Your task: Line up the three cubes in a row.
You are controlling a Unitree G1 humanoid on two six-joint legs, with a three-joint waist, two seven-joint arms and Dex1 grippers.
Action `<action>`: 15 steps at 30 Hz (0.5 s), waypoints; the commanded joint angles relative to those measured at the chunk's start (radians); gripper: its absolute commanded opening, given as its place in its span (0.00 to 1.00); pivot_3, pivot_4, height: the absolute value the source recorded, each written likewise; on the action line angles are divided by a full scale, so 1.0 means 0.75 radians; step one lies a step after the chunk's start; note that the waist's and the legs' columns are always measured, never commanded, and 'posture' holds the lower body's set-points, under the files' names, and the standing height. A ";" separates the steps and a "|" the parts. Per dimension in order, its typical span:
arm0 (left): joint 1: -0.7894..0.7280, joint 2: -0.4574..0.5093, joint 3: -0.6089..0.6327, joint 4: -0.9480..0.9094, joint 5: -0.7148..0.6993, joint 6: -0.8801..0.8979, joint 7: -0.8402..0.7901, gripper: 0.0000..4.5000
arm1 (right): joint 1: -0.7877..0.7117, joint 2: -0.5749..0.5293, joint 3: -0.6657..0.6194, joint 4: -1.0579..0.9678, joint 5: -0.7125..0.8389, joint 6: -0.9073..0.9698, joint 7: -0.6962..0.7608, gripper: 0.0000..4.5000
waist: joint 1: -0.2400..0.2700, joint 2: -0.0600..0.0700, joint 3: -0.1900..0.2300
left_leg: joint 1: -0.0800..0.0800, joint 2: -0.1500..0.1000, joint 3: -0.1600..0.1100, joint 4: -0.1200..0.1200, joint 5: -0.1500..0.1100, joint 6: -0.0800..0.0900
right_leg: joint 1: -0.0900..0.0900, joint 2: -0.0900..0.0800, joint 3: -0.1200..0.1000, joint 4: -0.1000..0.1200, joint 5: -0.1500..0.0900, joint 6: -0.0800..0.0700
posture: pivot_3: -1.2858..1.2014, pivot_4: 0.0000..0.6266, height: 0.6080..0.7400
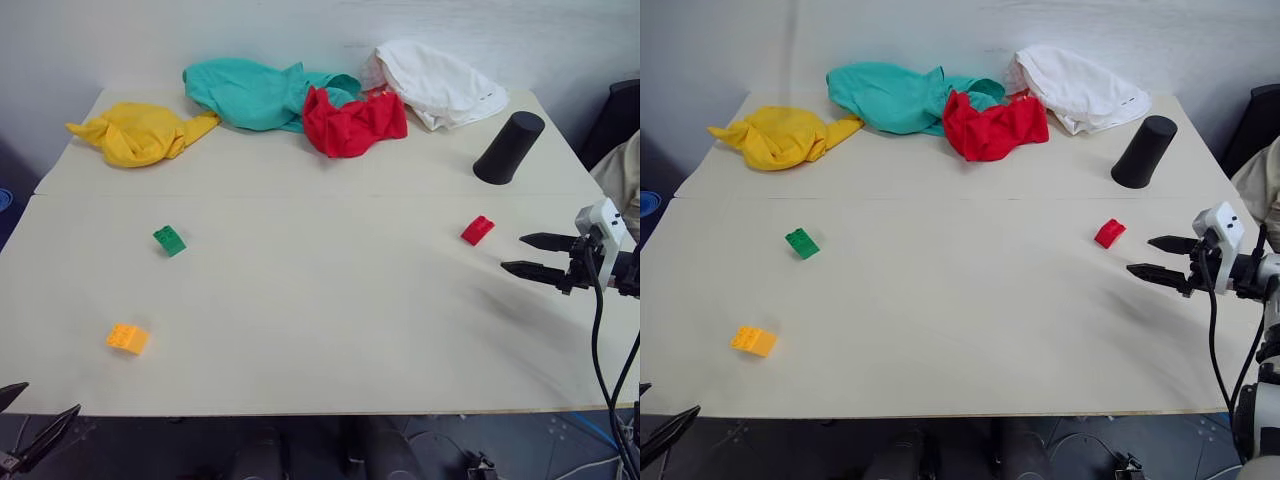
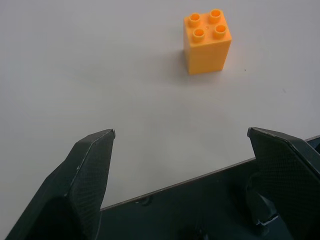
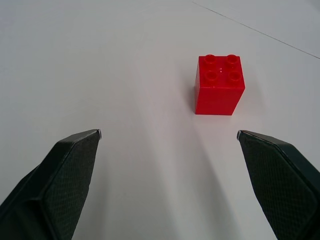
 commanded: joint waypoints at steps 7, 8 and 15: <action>0.011 0.002 0.023 -0.008 -0.004 0.005 0.046 1.00 | 0.015 -0.014 -0.045 -0.058 0.029 0.003 -0.016 1.00 | 0.000 0.000 0.000 | 0.000 0.000 0.000 0.000 0.000 0.000 | 0.000 0.000 0.000 0.000 0.000 0.000 | 0.52 0.24 1.00; 0.007 0.005 0.019 -0.006 -0.002 0.005 0.049 1.00 | 0.016 -0.013 -0.046 -0.062 0.030 0.003 -0.019 1.00 | 0.000 0.000 0.000 | 0.000 0.000 0.000 0.000 0.000 0.000 | 0.000 0.000 0.000 0.000 0.000 0.000 | 0.52 0.24 1.00; -0.017 0.039 0.026 -0.014 -0.021 0.030 0.057 1.00 | 0.039 -0.011 -0.055 -0.096 0.044 0.017 -0.039 1.00 | 0.000 0.000 0.000 | 0.000 0.000 0.000 0.000 0.000 0.000 | 0.000 0.000 0.000 0.000 0.000 0.000 | 0.52 0.24 1.00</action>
